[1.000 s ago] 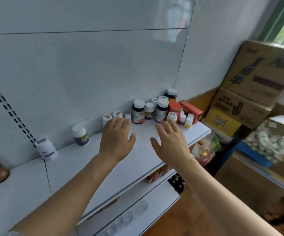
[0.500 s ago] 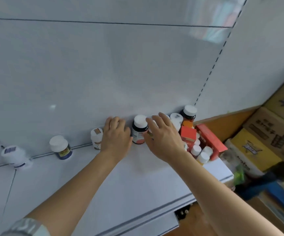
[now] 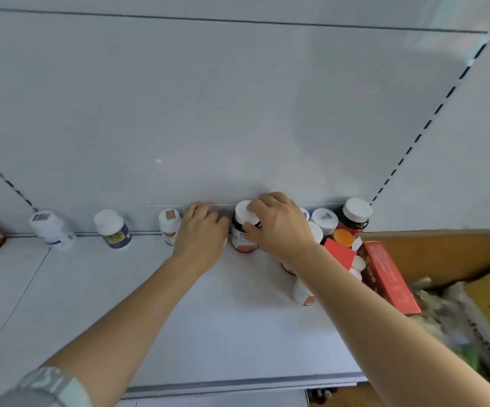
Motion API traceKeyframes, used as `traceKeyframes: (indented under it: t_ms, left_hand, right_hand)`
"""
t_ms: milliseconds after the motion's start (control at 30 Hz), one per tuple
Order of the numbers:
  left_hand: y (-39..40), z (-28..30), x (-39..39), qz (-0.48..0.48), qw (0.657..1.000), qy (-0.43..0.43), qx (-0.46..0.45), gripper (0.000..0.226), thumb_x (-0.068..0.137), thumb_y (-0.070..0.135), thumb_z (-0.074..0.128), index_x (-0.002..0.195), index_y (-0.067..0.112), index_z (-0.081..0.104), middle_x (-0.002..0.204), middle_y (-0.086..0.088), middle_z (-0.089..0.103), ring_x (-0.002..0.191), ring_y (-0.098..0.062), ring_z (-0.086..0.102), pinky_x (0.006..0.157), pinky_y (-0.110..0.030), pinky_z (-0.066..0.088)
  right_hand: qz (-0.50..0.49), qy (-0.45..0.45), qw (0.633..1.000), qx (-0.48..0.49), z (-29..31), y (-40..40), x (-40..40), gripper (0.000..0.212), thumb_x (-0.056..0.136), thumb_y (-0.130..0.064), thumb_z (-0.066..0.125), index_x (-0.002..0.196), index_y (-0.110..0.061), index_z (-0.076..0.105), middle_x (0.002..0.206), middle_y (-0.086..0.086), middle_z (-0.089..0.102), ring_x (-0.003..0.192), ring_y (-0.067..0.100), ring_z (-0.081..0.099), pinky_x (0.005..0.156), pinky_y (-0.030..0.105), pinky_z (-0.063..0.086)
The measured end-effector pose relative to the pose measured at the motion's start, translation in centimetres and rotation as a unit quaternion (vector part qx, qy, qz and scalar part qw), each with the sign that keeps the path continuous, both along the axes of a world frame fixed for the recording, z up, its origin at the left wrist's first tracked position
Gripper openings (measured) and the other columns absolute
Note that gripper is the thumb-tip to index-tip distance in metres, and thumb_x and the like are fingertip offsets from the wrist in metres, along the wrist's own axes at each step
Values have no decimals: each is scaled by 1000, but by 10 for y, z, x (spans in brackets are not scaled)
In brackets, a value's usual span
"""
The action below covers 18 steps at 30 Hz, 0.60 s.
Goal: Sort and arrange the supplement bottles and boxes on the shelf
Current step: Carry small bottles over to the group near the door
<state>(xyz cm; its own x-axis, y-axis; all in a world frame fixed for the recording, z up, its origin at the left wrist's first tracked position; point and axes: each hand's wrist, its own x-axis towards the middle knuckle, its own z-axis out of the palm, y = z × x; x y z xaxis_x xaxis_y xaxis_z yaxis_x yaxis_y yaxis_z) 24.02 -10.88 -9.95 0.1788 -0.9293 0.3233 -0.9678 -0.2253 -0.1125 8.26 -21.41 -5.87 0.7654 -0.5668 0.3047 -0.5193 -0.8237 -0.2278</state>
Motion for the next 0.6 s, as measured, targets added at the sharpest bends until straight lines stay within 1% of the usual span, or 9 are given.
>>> traceKeyframes:
  t_ms: [67,133,200,233,300,367,433,500,600]
  left_hand:
    - [3,4,2,-20,999,39,-23,16,72,12,74,86,12,67,90,-2,69,98,-31,59,96,-37,35]
    - [10,16,2,-35,994,99,-36,16,77,13,72,92,11,68,94,-2,68,97,-30,59,88,-36,39]
    - [17,30,3,-36,981,189,-35,20,85,16,67,105,14,68,103,2,65,97,-24,60,78,-32,37]
    - [19,35,5,-26,967,251,-36,22,89,17,64,110,17,67,108,5,63,97,-19,60,78,-31,38]
    - [24,45,8,-12,924,377,-55,22,91,16,63,112,22,67,111,12,60,96,-13,62,85,-34,48]
    - [30,55,10,-1,878,473,-77,22,92,12,63,109,25,68,111,14,61,96,-10,65,86,-42,55]
    - [36,67,7,10,818,568,-91,23,95,7,60,108,24,67,114,8,64,98,-11,68,80,-43,60]
    - [41,78,3,15,768,631,-107,22,97,5,57,110,20,67,116,0,66,98,-13,70,77,-38,61]
    - [46,89,0,22,747,655,-115,23,98,9,55,108,24,69,113,-1,68,95,-14,70,72,-33,61]
  right_hand:
    - [12,-11,1000,15,2,-2,2,28,78,-27,70,98,-7,69,93,9,69,95,36,60,80,41,51]
    - [34,-23,999,30,7,-5,1,28,78,-26,72,99,-8,71,94,8,70,93,34,62,78,38,51]
    - [45,-58,996,51,15,-7,-2,29,78,-26,74,103,-11,71,99,5,70,95,29,63,78,35,51]
    - [42,-83,993,73,22,-7,-4,30,78,-25,75,105,-12,71,103,4,70,96,26,63,78,34,51]
    - [41,-137,981,129,35,-8,-8,30,79,-24,76,108,-15,70,109,1,68,95,19,64,82,33,53]
    - [39,-166,967,191,47,-7,-10,28,81,-23,75,109,-20,69,110,-4,67,94,11,66,85,28,54]
    - [33,-177,949,260,58,-4,-11,25,84,-22,73,108,-24,67,112,-10,67,93,4,67,84,23,55]
    - [28,-182,934,305,65,1,-12,24,87,-23,71,110,-28,65,114,-15,66,94,0,67,75,15,54]
    - [27,-191,927,321,71,9,-10,22,90,-28,67,111,-32,62,118,-18,64,97,-1,66,67,8,48]
